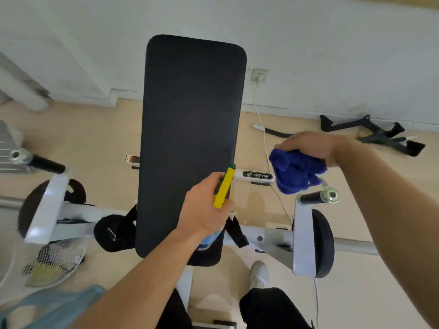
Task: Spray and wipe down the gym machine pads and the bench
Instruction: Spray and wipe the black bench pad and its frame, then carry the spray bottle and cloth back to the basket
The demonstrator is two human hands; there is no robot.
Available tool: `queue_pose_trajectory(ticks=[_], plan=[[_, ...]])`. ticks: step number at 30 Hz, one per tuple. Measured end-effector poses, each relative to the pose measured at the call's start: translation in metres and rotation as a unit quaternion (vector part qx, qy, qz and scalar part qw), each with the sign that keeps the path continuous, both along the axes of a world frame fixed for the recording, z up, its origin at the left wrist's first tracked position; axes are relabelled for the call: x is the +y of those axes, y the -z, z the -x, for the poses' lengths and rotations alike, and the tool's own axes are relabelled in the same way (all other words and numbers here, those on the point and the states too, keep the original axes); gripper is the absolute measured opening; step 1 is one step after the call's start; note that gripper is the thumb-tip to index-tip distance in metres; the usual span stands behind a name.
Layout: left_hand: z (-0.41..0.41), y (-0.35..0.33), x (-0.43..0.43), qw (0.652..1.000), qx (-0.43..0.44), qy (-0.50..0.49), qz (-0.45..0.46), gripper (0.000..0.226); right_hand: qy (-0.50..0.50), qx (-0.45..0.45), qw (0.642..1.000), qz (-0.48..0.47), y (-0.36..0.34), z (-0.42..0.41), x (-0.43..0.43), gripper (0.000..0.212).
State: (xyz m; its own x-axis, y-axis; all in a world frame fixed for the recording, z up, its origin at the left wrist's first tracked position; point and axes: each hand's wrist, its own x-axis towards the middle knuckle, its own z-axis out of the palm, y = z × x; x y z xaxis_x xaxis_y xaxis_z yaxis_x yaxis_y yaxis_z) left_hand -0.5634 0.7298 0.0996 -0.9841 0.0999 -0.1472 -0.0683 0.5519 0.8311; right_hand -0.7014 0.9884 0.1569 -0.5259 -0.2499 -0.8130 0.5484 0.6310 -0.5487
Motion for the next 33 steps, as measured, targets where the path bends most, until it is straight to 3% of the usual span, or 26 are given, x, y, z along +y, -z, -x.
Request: queue_pose_trajectory(ticks=[5, 11, 15, 19, 24, 27, 33], plan=[[-0.029, -0.031, -0.06, 0.997, 0.004, -0.081, 0.018, 0.028, 0.017, 0.012, 0.997, 0.081, -0.018, -0.025, -0.111, 0.036], [-0.093, -0.059, -0.142, 0.968, 0.014, -0.248, 0.043, 0.018, -0.155, 0.057, 0.985, 0.042, -0.048, -0.057, -0.217, 0.031], [-0.144, -0.077, -0.191, 0.925, 0.008, -0.374, 0.067, 0.018, -0.205, 0.051, 0.976, 0.05, -0.076, -0.073, -0.279, 0.03], [-0.196, -0.088, -0.23, 0.879, 0.023, -0.468, 0.084, 0.021, -0.17, 0.0, 0.978, 0.122, -0.091, -0.099, -0.342, 0.028], [-0.254, -0.108, -0.264, 0.811, 0.028, -0.581, 0.054, 0.023, -0.198, -0.043, 0.958, 0.201, -0.104, -0.148, -0.428, 0.035], [-0.293, -0.115, -0.289, 0.768, 0.024, -0.639, 0.038, 0.035, -0.212, -0.062, 0.95, 0.22, -0.113, -0.186, -0.482, 0.036], [-0.347, -0.118, -0.377, 0.711, 0.007, -0.702, 0.029, 0.031, -0.242, -0.048, 0.949, 0.196, -0.108, -0.241, -0.611, 0.048]])
